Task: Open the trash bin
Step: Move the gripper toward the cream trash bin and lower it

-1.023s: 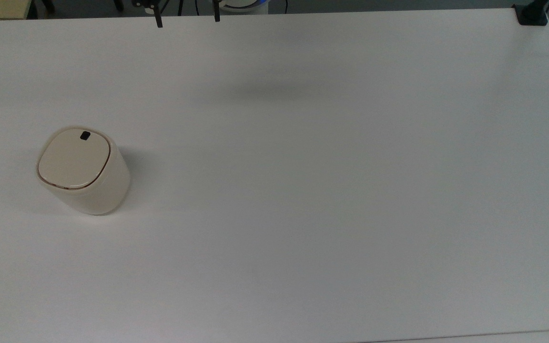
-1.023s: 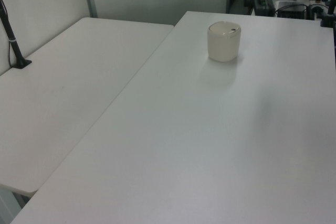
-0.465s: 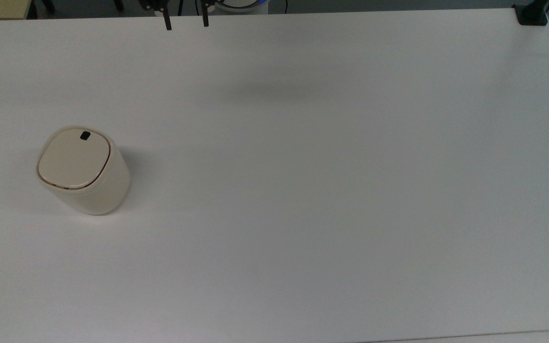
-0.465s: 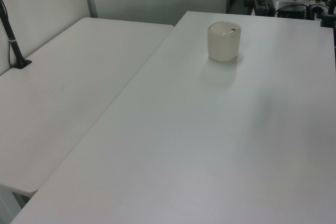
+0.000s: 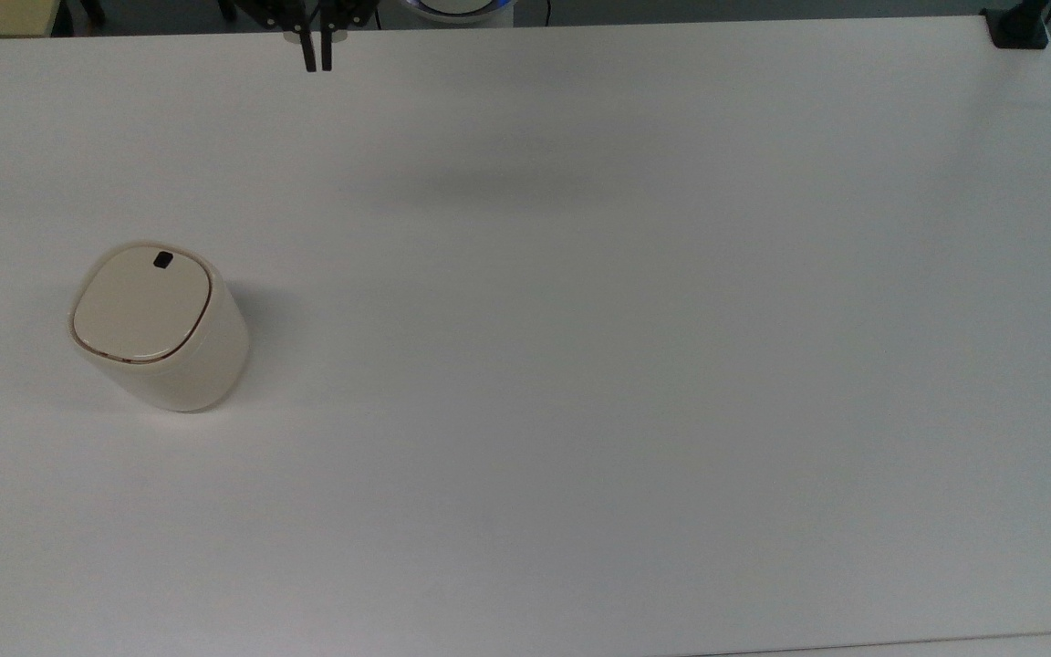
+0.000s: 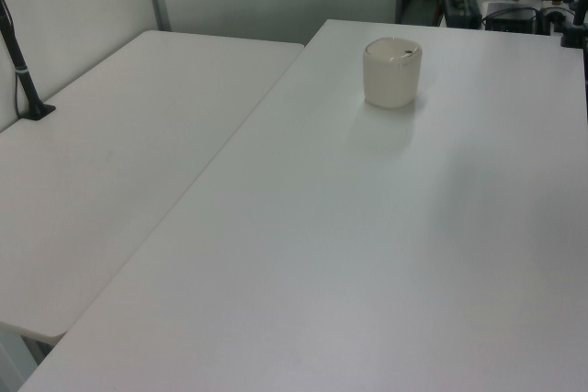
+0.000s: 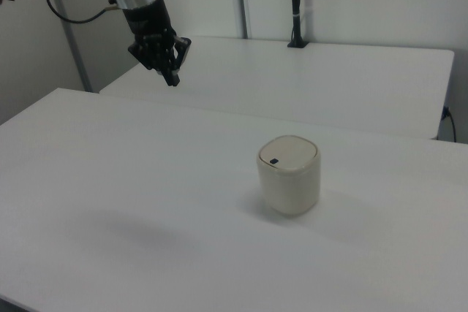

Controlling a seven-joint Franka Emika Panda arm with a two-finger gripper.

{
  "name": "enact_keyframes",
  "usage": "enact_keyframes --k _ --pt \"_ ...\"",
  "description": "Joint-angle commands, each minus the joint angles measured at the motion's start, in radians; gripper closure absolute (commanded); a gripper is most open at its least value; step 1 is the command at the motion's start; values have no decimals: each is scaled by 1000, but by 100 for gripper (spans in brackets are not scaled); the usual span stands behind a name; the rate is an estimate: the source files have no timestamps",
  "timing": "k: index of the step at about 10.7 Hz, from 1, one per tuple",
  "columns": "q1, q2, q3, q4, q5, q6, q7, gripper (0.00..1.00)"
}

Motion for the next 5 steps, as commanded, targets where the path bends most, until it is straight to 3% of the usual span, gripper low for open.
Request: enact_keyframes --k 1,5 --pt "-38 14 -15 0 18 44 -15 89" --pt "-98 86 -15 -2 19 181 -12 89"
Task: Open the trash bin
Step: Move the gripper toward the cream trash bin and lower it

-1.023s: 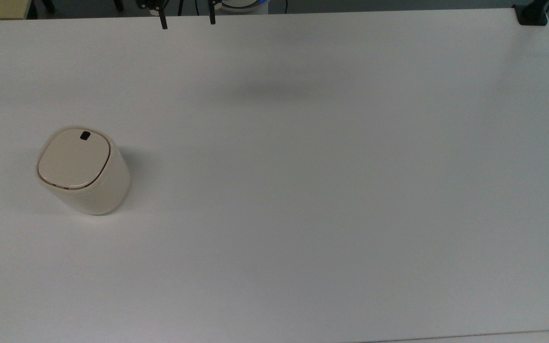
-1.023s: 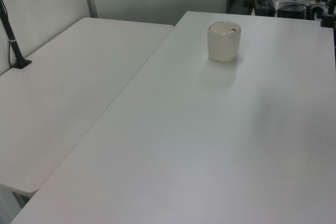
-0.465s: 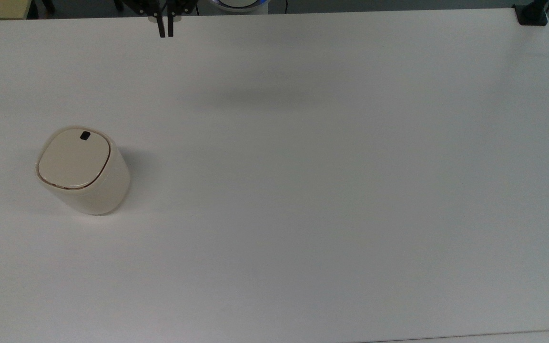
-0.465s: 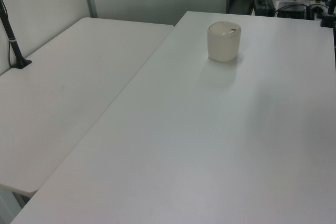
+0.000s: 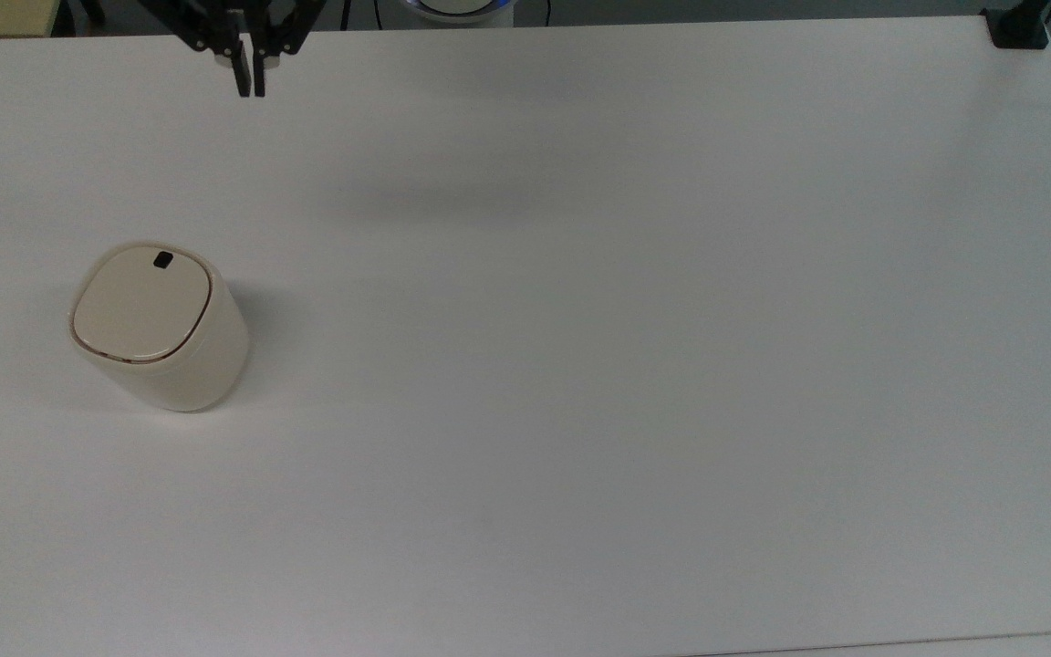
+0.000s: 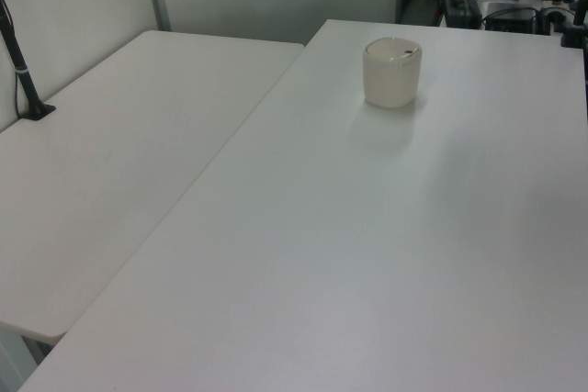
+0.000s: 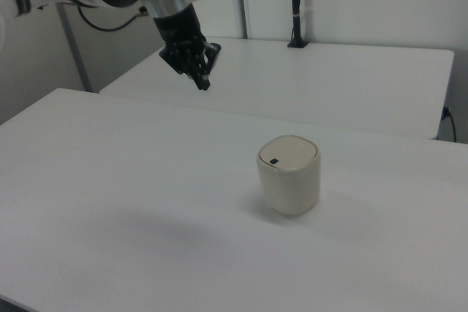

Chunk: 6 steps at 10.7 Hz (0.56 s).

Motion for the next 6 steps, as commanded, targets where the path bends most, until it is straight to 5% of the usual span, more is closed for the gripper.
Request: enact_keyframes --k 1,6 --pt "-25 70 -7 -4 19 112 -12 91" --pt "-52 158 -7 -7 18 220 -13 100"
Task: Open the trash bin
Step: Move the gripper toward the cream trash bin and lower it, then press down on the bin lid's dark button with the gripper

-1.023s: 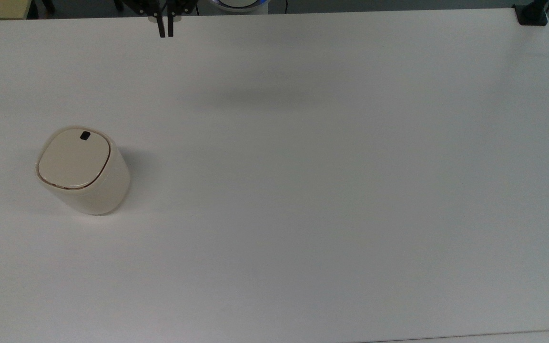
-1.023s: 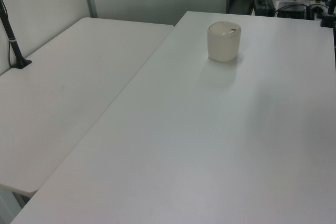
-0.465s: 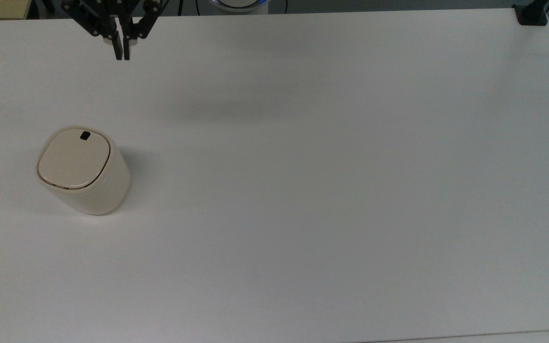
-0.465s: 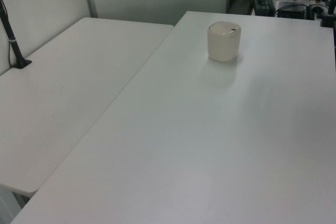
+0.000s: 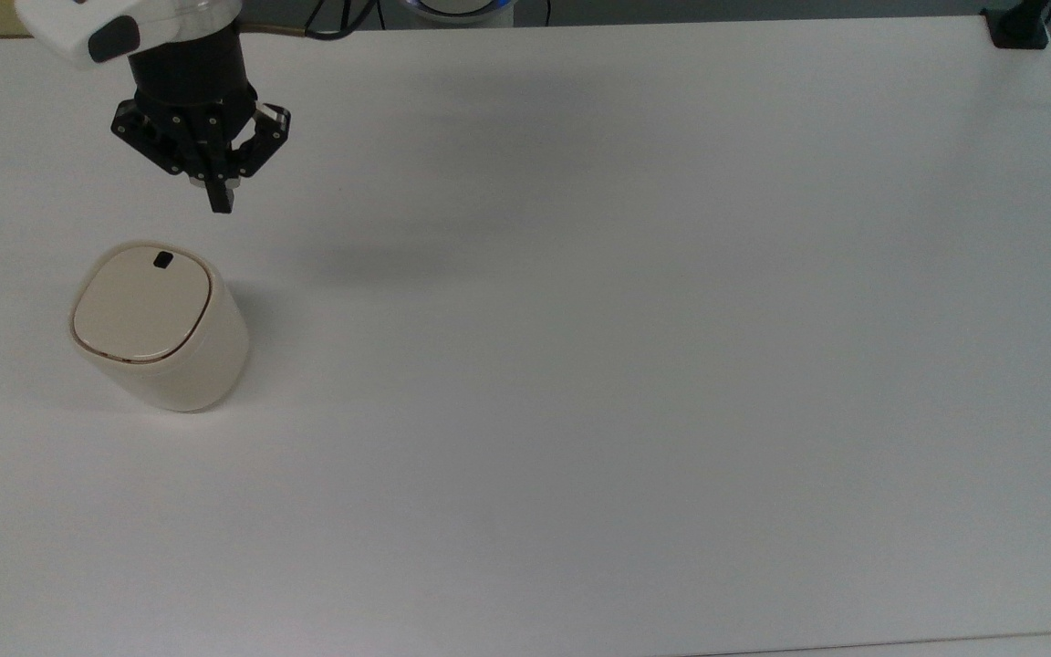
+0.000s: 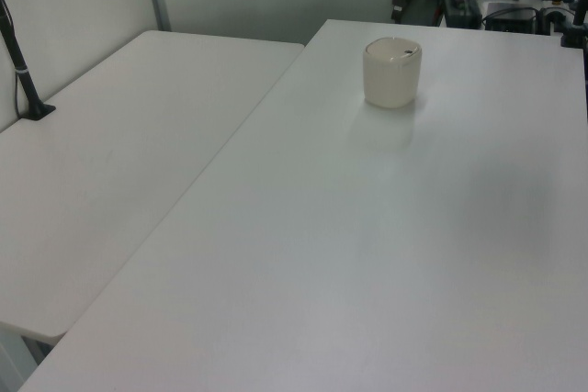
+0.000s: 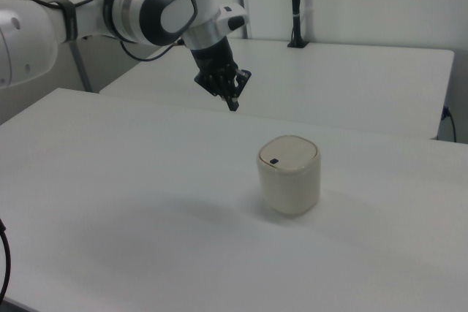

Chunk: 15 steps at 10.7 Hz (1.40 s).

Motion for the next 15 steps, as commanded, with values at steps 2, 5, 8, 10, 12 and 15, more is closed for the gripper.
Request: enact_keyframes --k 2,5,8,10,12,15 --pt "-39 26 -6 -7 16 71 -12 100" --pt "-94 83 -6 -4 -4 81 -16 100" --pt "-125 132 -6 -2 -27 82 -18 100" --pt "-141 150 -6 -2 -42 93 -21 100" --pt "-144 192 -6 -6 -42 140 -13 100" --pt "-145 177 -6 2 -34 127 -13 100"
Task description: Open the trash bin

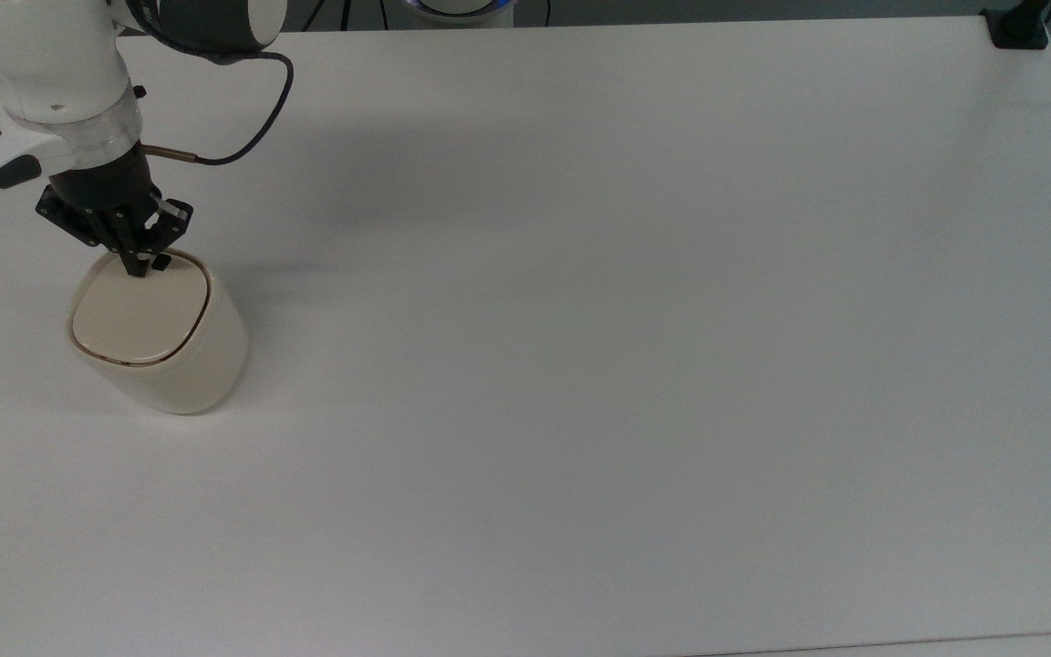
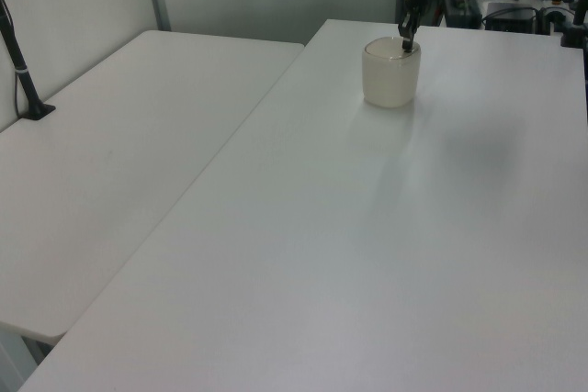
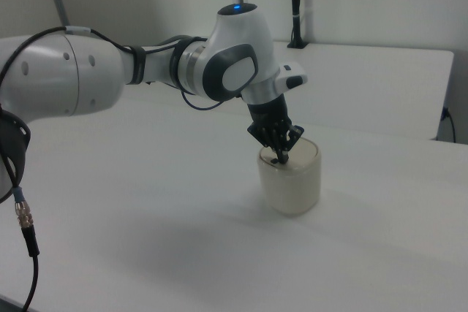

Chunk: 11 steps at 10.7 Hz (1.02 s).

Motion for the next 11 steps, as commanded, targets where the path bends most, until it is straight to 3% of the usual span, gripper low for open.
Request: enact_keyframes --k 1,4,11 --pt "-1 -41 -1 -5 1 5 -12 100" --pt "24 -129 16 7 3 -96 -9 100" --pt "257 -335 16 -2 1 -388 36 98"
